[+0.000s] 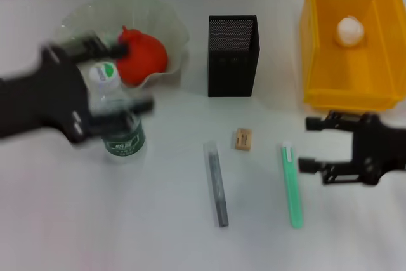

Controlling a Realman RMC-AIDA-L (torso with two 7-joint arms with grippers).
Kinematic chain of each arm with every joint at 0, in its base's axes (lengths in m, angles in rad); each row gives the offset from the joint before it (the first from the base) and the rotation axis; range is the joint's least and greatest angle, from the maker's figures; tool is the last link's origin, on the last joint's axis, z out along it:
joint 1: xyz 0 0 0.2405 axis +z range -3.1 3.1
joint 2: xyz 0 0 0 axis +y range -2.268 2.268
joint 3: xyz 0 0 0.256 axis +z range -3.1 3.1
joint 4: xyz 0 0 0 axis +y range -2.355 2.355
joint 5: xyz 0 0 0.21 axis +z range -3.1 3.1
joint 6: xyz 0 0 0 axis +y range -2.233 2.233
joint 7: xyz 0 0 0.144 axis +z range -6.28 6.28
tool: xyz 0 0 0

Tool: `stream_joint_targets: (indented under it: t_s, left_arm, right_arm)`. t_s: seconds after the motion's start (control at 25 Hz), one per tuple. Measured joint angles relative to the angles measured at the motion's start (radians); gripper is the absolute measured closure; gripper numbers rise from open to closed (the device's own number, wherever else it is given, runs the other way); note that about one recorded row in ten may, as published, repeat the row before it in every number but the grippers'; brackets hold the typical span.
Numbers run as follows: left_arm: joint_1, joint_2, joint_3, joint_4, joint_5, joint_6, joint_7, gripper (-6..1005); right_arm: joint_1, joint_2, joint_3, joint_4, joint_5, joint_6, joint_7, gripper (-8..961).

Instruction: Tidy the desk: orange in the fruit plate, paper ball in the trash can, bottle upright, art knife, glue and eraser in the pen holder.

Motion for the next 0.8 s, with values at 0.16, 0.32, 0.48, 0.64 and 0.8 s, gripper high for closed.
stream_joint_targets:
  t_s: [0.16, 0.32, 0.48, 0.64, 0.8]
  left_arm:
    - [-0.005, -0.001, 0.072, -0.184, -0.002, 0.011, 0.142, 212]
    - [-0.048, -0.001, 0.096, -0.394, -0.003, 0.014, 0.249, 213]
    - [-0.094, 0.003, 0.089, -0.545, -0.003, 0.015, 0.320, 213]
    - [-0.098, 0.003, 0.088, -0.566, -0.002, 0.009, 0.327, 214]
    - [-0.098, 0.003, 0.085, -0.574, -0.003, 0.003, 0.328, 214]
  right_arm:
    - [0.020, 0.002, -0.042, -0.434, -0.201, -0.031, 0.500, 114]
    - [0.082, 0.003, -0.152, -0.666, -0.416, -0.052, 0.854, 115]
    - [0.220, 0.005, -0.388, -0.780, -0.685, -0.102, 1.205, 115]
    - [0.273, 0.008, -0.542, -0.733, -0.782, -0.079, 1.301, 133]
    - [0.314, 0.009, -0.684, -0.624, -0.848, 0.015, 1.386, 151]
